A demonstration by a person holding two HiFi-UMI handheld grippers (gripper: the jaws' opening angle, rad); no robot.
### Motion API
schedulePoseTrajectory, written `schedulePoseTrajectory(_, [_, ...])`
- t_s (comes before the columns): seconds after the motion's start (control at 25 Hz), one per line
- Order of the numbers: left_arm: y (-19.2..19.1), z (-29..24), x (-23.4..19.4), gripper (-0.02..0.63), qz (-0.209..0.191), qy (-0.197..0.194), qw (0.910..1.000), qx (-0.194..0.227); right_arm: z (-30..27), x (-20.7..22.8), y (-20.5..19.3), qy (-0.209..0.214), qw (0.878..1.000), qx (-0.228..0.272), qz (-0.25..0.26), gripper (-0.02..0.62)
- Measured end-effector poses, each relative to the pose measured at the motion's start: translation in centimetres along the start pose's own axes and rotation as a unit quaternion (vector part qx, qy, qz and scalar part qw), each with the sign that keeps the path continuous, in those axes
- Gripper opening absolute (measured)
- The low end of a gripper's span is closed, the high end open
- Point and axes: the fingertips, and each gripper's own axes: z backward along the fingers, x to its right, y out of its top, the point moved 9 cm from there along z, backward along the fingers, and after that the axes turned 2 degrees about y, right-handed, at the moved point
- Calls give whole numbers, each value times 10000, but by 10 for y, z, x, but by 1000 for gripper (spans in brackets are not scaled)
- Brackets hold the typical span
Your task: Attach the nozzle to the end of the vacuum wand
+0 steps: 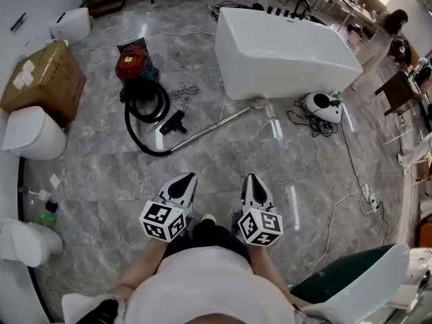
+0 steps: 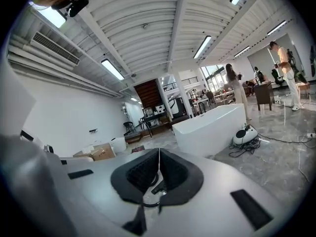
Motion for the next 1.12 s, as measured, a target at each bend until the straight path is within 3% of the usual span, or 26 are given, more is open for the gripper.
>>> schedulePoseTrajectory(0.28, [4, -35, 10, 8, -19, 44, 10000, 2, -10, 29, 14, 237, 9996, 127, -98, 15])
schedulePoseTrajectory(0.72, [-4, -59, 22, 8, 32, 43, 9997, -247, -6, 57, 5, 106, 9985, -89, -522, 15])
schedulePoseTrajectory(1.12, [0, -89, 5, 9, 145, 49, 9994, -296, -33, 71, 14, -45, 9991, -71, -425, 15])
